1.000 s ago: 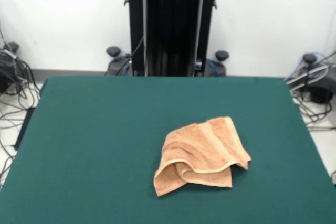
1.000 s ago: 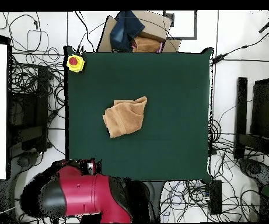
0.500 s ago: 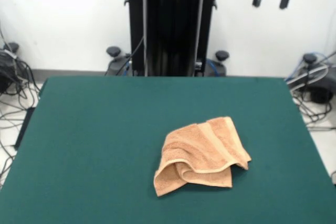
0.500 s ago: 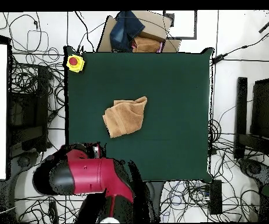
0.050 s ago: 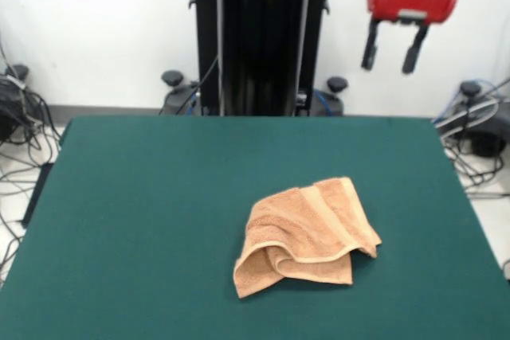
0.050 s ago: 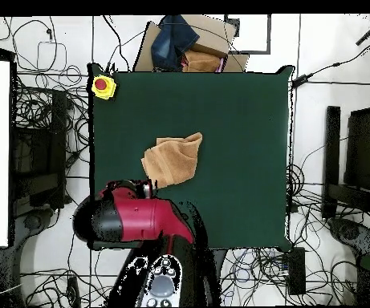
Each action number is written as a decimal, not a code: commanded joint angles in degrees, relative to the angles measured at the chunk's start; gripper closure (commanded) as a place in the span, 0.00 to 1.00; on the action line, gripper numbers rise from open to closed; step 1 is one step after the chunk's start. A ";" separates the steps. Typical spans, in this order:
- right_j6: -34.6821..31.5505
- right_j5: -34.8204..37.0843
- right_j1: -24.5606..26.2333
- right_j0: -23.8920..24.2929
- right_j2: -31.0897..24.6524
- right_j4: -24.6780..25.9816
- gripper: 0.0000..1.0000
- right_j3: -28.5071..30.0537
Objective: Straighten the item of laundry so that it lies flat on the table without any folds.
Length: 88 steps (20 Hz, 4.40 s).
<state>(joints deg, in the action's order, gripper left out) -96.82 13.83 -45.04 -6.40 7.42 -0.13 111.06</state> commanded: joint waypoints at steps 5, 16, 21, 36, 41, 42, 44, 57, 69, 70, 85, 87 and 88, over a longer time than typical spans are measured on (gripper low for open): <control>-12.02 -5.27 8.39 0.61 -3.72 -2.10 0.00 -0.63; -15.85 -6.38 13.04 -13.85 0.08 -6.15 0.00 -3.23; -16.03 -9.41 16.47 -16.53 -1.42 -8.43 0.00 -4.04; -12.50 -13.67 20.61 -17.13 2.73 -10.49 0.00 -4.93; -8.86 -11.32 15.37 -14.88 4.18 -6.85 0.00 -2.39; -8.11 -10.33 14.04 -14.71 4.71 -6.21 0.00 -1.91; -7.13 -7.95 12.10 -15.29 6.11 -5.62 0.00 -1.91; -8.22 -12.50 16.65 -13.21 2.33 -5.24 0.00 -2.92; -8.93 -12.50 28.65 -0.76 -0.36 -9.28 0.00 -12.88; -9.40 -12.04 29.39 -0.72 0.92 -10.11 0.00 -14.01; -9.69 -6.40 32.36 4.52 5.15 -11.36 0.00 -24.43; -10.33 -5.98 32.88 4.19 5.46 -12.33 0.00 -25.80; -10.61 -5.69 33.13 3.91 5.72 -12.82 0.00 -26.41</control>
<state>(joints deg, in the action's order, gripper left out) -96.82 2.58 -14.27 -0.87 14.40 -8.54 91.62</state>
